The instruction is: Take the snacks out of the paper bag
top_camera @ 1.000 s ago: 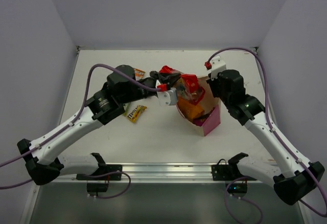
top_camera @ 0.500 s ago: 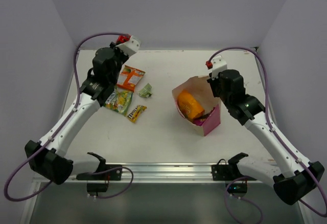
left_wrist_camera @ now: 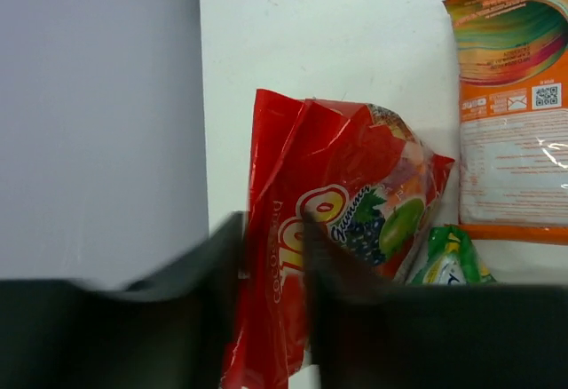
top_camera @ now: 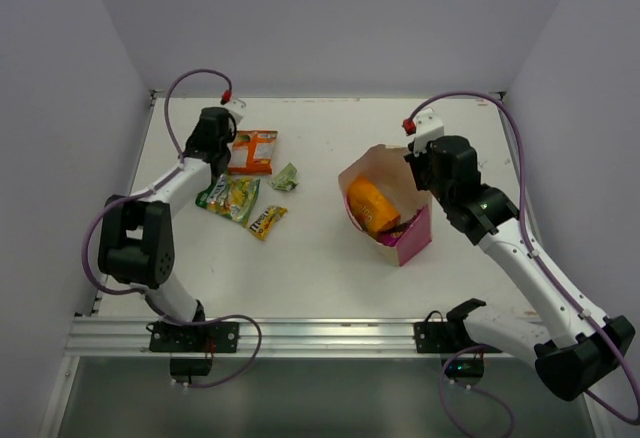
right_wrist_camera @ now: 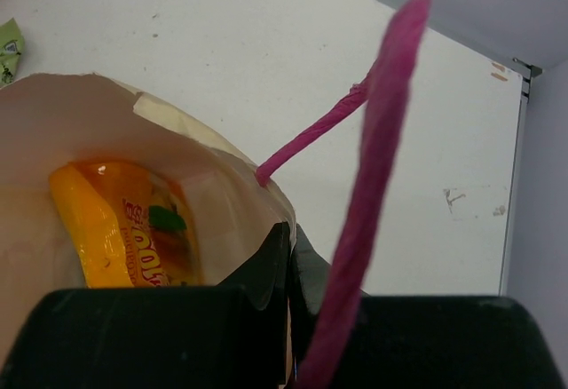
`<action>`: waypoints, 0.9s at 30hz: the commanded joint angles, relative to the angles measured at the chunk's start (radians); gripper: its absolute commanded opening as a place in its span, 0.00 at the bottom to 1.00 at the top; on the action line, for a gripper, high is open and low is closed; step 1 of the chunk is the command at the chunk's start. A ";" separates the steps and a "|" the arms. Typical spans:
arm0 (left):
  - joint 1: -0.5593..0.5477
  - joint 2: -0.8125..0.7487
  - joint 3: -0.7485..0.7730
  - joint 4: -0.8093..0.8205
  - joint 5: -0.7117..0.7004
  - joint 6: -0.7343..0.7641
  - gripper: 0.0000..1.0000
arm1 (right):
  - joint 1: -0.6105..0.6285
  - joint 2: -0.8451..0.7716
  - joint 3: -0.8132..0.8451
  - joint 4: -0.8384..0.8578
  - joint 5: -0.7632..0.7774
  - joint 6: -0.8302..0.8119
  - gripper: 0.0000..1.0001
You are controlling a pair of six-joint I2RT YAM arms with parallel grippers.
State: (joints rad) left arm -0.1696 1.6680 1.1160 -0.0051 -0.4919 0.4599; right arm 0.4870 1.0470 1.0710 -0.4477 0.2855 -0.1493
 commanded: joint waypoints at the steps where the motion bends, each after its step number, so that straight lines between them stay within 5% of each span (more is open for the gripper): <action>1: 0.001 -0.037 0.004 0.126 -0.100 -0.092 0.52 | -0.005 -0.027 0.021 0.090 -0.028 -0.002 0.00; 3: 0.001 -0.069 0.019 0.090 -0.109 -0.104 0.83 | -0.004 -0.036 0.024 0.095 -0.034 -0.004 0.00; 6: -0.008 -0.178 0.074 0.012 -0.051 -0.136 0.99 | -0.004 -0.047 0.024 0.106 -0.051 -0.018 0.00; 11: -0.109 -0.421 0.119 -0.062 0.254 -0.147 1.00 | -0.002 -0.056 0.040 0.116 -0.104 -0.056 0.00; 16: -0.387 -0.499 0.148 -0.154 0.589 -0.011 1.00 | 0.001 -0.056 0.073 0.129 -0.184 -0.125 0.00; 21: -0.634 -0.467 0.145 -0.214 0.720 0.101 1.00 | 0.007 -0.048 0.107 0.124 -0.224 -0.214 0.00; 27: -0.761 -0.341 0.217 -0.314 0.796 0.226 0.98 | 0.022 -0.047 0.132 0.095 -0.249 -0.275 0.00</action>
State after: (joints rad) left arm -0.8936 1.2823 1.2755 -0.2310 0.2192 0.5827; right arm 0.5037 1.0279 1.1130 -0.4686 0.0586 -0.3470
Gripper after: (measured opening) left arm 0.987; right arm 0.010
